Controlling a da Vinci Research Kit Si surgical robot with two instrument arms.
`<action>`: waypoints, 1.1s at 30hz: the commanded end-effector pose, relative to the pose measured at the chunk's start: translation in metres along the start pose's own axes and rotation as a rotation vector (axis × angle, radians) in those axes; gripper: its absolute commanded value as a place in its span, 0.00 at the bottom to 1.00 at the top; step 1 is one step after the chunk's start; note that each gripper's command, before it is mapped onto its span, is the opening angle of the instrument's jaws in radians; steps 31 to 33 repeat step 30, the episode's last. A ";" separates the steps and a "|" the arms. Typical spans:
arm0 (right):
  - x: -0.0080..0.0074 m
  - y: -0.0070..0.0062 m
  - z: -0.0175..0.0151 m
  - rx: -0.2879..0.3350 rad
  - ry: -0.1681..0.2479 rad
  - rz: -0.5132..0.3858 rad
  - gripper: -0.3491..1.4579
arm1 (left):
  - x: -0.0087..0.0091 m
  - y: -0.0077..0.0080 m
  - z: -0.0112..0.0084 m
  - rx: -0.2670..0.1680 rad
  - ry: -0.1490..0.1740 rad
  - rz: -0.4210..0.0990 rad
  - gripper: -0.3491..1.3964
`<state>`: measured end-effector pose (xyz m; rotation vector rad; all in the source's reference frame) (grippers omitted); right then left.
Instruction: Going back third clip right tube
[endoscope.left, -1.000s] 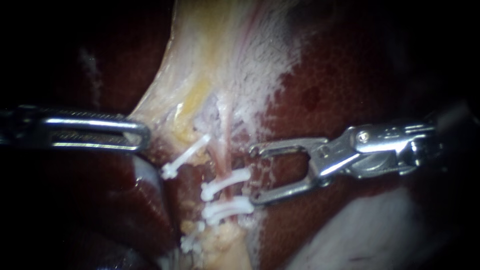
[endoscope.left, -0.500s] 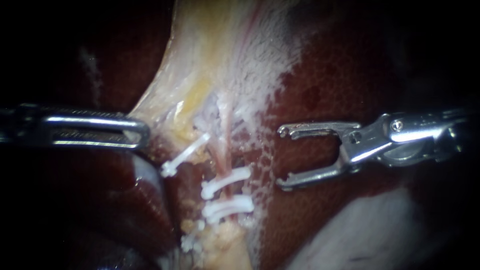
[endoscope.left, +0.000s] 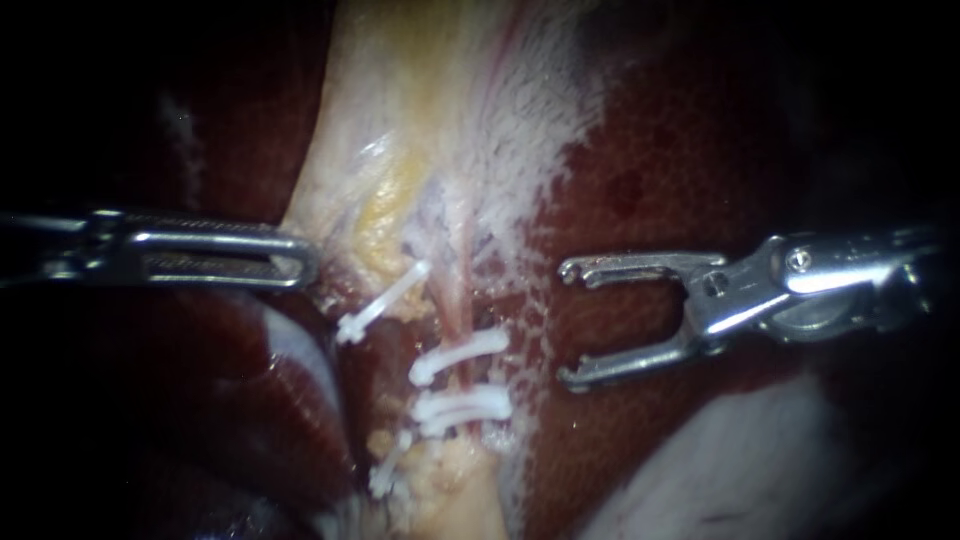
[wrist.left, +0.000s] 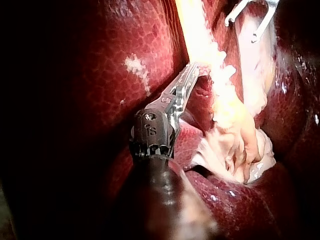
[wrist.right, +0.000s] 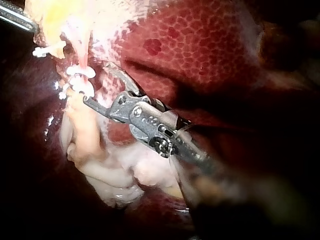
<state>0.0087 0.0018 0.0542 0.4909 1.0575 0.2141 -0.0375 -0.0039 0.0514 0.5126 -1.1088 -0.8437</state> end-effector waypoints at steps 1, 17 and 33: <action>0.0000 0.0000 0.0000 0.000 0.000 0.000 0.52 | 0.0002 -0.0001 0.0002 0.003 0.005 0.002 0.00; -0.0001 -0.0001 -0.0002 0.001 0.000 -0.001 0.52 | 0.0007 -0.0015 0.0013 0.022 0.015 0.001 0.00; -0.0001 -0.0002 -0.0004 0.012 0.000 -0.019 0.52 | 0.0007 -0.0014 0.0013 0.023 0.015 0.001 0.00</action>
